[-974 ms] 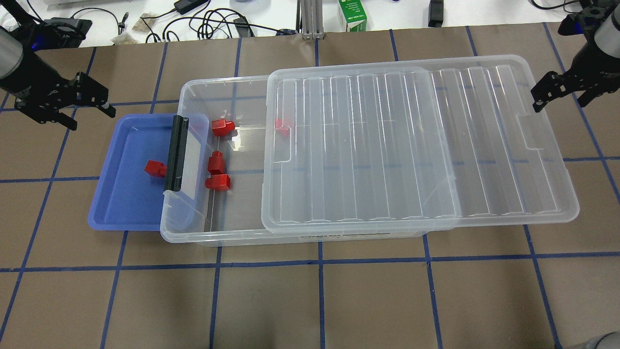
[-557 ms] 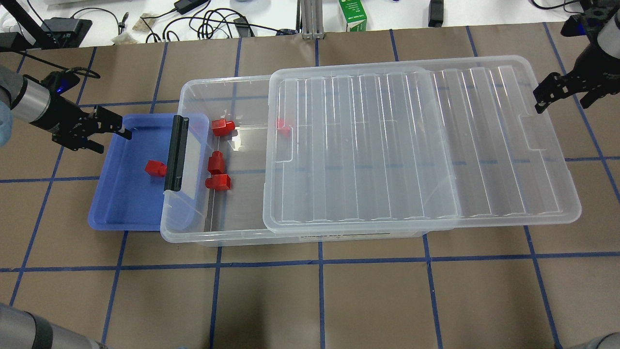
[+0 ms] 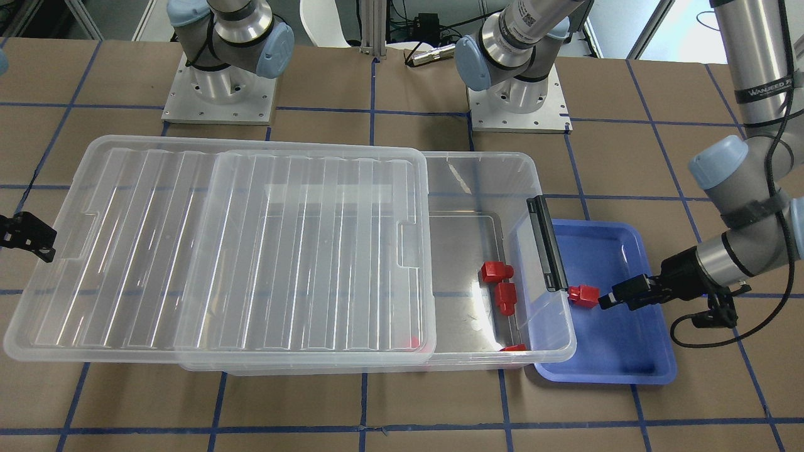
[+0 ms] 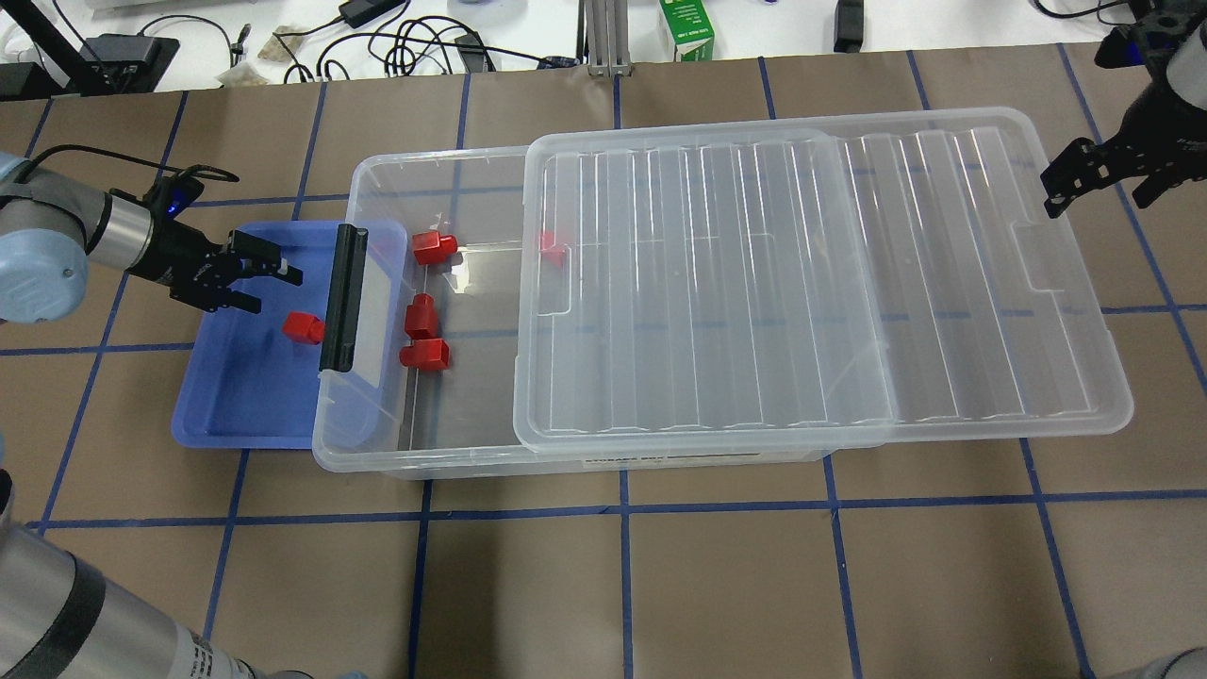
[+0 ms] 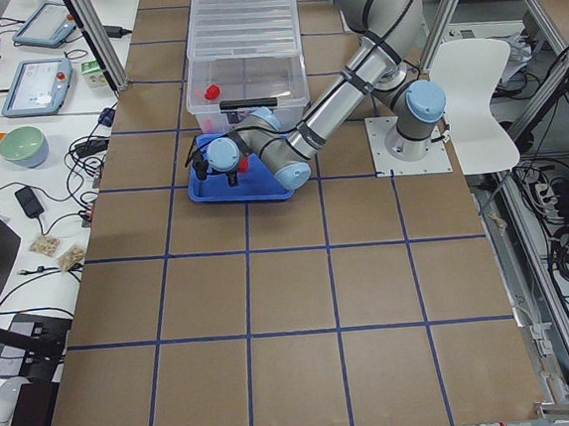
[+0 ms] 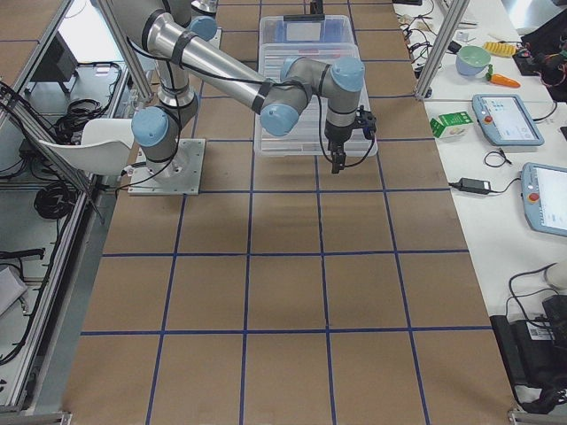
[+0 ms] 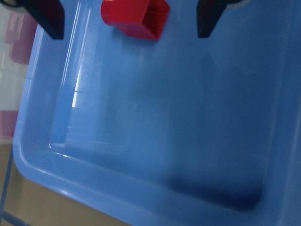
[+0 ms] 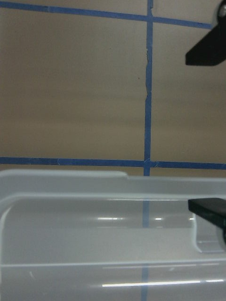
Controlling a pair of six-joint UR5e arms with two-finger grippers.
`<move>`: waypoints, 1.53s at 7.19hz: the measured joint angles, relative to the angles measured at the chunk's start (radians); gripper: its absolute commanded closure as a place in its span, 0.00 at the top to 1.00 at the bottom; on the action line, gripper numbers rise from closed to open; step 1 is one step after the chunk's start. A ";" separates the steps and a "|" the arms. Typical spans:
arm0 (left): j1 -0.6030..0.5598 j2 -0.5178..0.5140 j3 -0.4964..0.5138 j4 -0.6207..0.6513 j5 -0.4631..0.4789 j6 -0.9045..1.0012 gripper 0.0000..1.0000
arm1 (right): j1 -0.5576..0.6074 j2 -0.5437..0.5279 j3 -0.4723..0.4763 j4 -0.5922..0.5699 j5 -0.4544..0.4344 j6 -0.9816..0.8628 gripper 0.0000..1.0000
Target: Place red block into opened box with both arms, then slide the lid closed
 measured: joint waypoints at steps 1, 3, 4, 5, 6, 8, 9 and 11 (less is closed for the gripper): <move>0.000 -0.007 -0.023 0.005 -0.030 0.003 1.00 | 0.001 -0.003 -0.003 0.000 0.002 0.002 1.00; -0.001 -0.007 -0.042 0.007 -0.046 0.007 1.00 | 0.008 -0.063 -0.033 0.055 0.013 0.010 1.00; 0.000 -0.002 -0.047 0.007 -0.045 0.007 1.00 | 0.010 -0.109 -0.058 0.114 0.018 0.014 1.00; 0.000 0.003 -0.047 0.006 -0.041 0.005 0.53 | 0.011 -0.152 -0.083 0.172 0.019 0.017 1.00; -0.002 0.008 -0.048 0.005 -0.038 0.004 0.43 | 0.014 -0.195 -0.106 0.234 0.020 0.024 1.00; -0.005 0.010 -0.050 0.003 -0.035 0.005 0.18 | 0.047 -0.243 -0.135 0.310 0.026 0.077 1.00; -0.006 0.011 -0.050 0.003 -0.035 0.006 0.14 | 0.102 -0.244 -0.141 0.317 0.043 0.147 1.00; -0.006 0.013 -0.049 0.003 -0.035 0.006 0.11 | 0.280 -0.227 -0.145 0.318 0.066 0.361 1.00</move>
